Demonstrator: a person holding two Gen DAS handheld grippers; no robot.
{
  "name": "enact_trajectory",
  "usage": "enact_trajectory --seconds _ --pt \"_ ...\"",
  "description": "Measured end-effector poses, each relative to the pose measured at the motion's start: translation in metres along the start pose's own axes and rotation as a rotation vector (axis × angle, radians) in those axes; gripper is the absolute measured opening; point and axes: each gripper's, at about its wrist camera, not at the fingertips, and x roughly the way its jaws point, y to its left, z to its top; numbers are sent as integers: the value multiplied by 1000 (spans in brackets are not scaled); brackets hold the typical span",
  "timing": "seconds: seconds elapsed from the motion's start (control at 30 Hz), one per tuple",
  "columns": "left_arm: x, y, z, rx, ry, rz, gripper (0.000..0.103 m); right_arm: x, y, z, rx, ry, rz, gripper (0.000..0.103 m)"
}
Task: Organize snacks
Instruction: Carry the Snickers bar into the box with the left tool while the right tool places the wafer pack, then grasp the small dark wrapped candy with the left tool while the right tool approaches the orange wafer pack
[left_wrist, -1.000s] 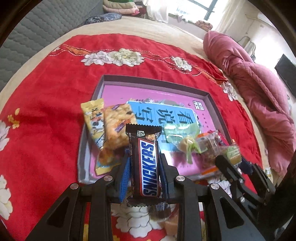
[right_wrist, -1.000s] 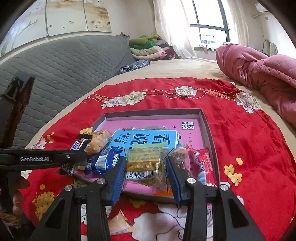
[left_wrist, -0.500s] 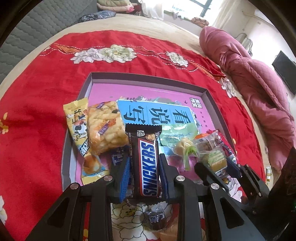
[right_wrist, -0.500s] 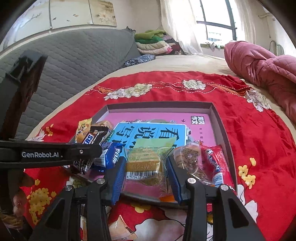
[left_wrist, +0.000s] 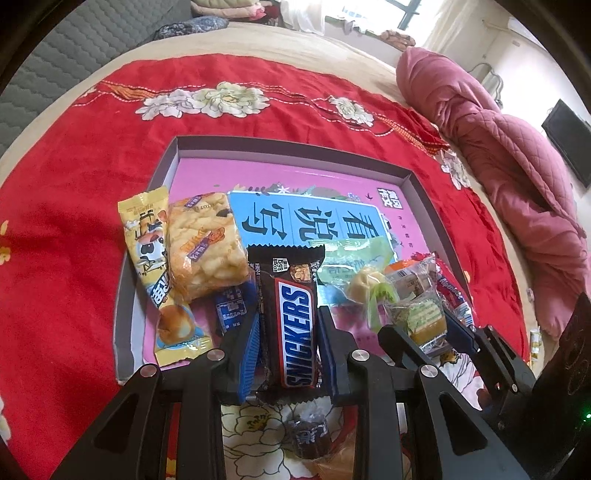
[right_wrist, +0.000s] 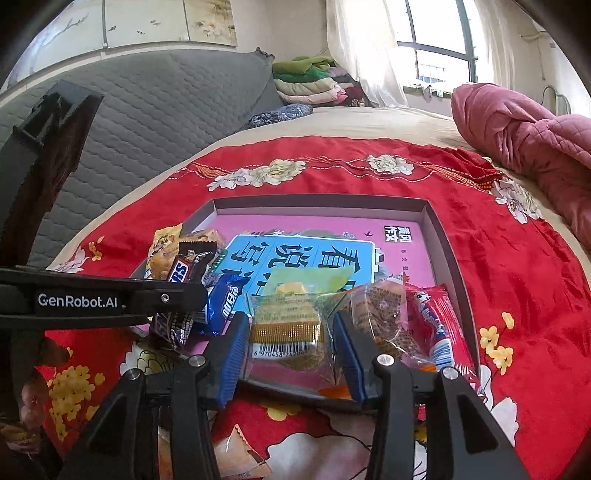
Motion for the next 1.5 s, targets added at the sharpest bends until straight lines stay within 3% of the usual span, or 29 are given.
enact_trajectory --seconds 0.37,0.5,1.13,1.5 --pt "1 2 -1 -9 11 -6 32 -6 1 0 -5 -16 -12 55" --pt "1 2 -1 -7 10 -1 38 -11 -4 1 15 -29 -18 59" --pt "-26 -6 0 18 -29 10 48 -35 -11 7 63 -78 -7 65" --pt "-48 -2 -9 8 -31 9 51 -54 -16 2 134 -54 8 66"
